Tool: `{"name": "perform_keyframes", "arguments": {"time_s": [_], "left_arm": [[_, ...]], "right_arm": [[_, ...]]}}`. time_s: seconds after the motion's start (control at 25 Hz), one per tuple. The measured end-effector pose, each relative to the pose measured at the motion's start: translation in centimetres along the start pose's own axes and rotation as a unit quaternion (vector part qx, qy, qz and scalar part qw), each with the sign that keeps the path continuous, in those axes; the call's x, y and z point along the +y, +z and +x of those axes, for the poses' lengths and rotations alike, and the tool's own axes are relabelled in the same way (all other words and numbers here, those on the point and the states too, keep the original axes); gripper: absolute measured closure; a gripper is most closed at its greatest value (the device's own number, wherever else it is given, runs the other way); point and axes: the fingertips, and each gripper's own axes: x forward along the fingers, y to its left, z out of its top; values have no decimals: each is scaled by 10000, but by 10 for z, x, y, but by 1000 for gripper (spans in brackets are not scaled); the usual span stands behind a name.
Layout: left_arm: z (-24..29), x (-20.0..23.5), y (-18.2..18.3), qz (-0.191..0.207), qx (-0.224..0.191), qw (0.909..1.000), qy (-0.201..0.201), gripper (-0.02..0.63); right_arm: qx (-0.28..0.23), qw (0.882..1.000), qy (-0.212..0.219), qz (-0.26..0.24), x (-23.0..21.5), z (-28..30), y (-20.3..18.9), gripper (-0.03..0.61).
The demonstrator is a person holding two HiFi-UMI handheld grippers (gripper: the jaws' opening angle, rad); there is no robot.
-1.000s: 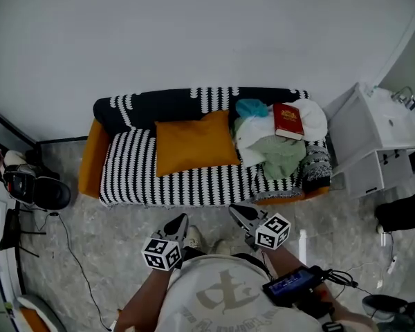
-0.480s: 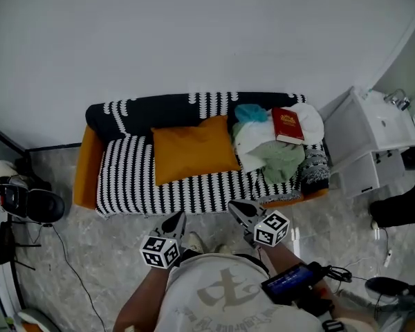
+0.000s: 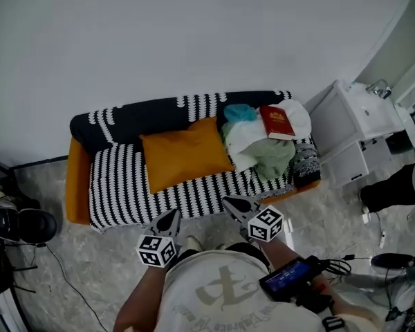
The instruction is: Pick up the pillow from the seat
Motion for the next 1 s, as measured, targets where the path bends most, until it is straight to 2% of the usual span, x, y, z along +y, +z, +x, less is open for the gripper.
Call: {"name": "perform_keyframes", "arguments": {"time_s": [0.28,0.52,1.0], "left_arm": [[-7,23,5,1,-38,10000,-72,604],[-12,35,7,-13,-51,10000,-17,604],[7,54,22,73,92,9997,230,604]], "right_arm": [[73,9995,-311,-20,-1,15,3,566],[37,9993,-362,-84,-5,23,13,566],[77,9999,-93,46,-33,58,18,566]]}}
